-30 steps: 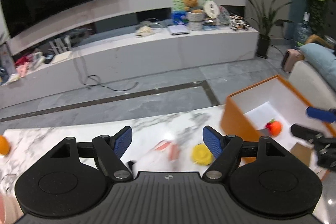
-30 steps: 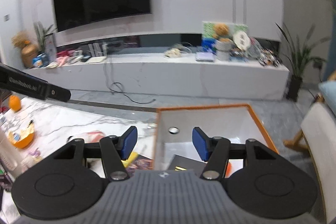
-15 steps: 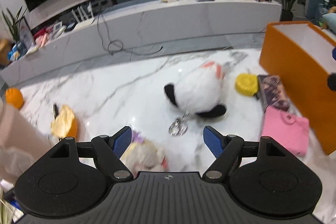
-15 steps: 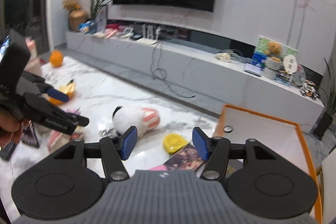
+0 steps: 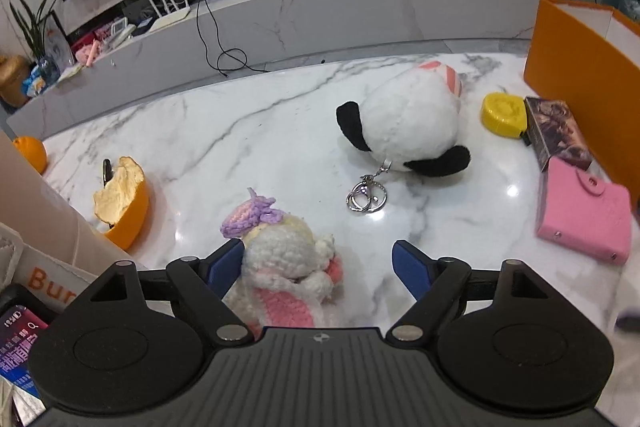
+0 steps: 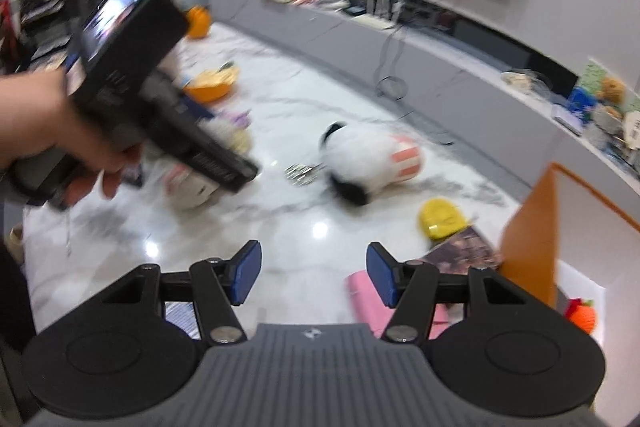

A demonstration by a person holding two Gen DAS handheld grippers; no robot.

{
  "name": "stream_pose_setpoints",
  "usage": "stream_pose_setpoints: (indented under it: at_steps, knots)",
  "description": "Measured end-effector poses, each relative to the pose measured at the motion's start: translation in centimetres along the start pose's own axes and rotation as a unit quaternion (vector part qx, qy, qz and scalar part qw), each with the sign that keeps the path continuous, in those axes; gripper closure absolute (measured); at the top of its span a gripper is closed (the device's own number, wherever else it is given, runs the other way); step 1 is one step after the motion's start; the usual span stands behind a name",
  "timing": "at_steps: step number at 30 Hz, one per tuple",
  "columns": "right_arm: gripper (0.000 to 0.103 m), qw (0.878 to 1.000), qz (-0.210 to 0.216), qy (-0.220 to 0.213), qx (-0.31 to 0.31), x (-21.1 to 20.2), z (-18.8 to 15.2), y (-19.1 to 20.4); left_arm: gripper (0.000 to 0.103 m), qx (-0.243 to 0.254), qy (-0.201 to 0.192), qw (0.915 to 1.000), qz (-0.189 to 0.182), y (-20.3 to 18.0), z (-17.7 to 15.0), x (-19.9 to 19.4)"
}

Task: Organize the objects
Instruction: 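Move both open tools back over the table toward the toys, then grasp the crocheted bunny doll with the left tool while the right tool grasps the white lotion bottle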

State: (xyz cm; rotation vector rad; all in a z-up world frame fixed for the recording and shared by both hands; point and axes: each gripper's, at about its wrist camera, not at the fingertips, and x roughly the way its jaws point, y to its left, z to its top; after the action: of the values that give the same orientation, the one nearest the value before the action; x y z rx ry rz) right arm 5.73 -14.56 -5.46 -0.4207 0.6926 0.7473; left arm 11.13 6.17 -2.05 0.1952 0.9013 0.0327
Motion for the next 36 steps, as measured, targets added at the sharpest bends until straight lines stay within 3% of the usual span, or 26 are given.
stream_pose_setpoints:
  at_steps: [10,16,22,26,30,36]
  knots:
    - [0.041,0.994,0.085,0.06,-0.047,2.8,-1.4,4.1,0.008,-0.019,-0.02,0.9993,-0.028,0.4,-0.6,-0.2]
    - [0.041,0.988,0.107,0.09,-0.065,4.3,-2.3,5.7,0.008,-0.046,-0.02,0.9954,-0.081,0.7,-1.6,-1.2]
    - [0.037,0.987,0.101,0.103,-0.07,5.2,-2.8,5.8,0.008,-0.048,-0.031,0.9924,-0.109,0.4,-2.9,-2.3]
    - [0.041,0.987,0.083,0.126,-0.055,5.9,-3.0,5.1,0.008,-0.048,-0.031,0.9908,-0.123,-0.2,-3.2,-2.7]
    - [0.044,0.985,0.073,0.15,-0.03,6.1,-3.1,4.0,0.008,-0.079,-0.035,0.9846,-0.152,0.1,-3.5,-2.9]
    - [0.046,0.98,0.017,0.2,0.017,5.6,-3.7,1.8,0.008,-0.092,-0.027,0.9854,-0.14,-0.5,-3.9,-2.8]
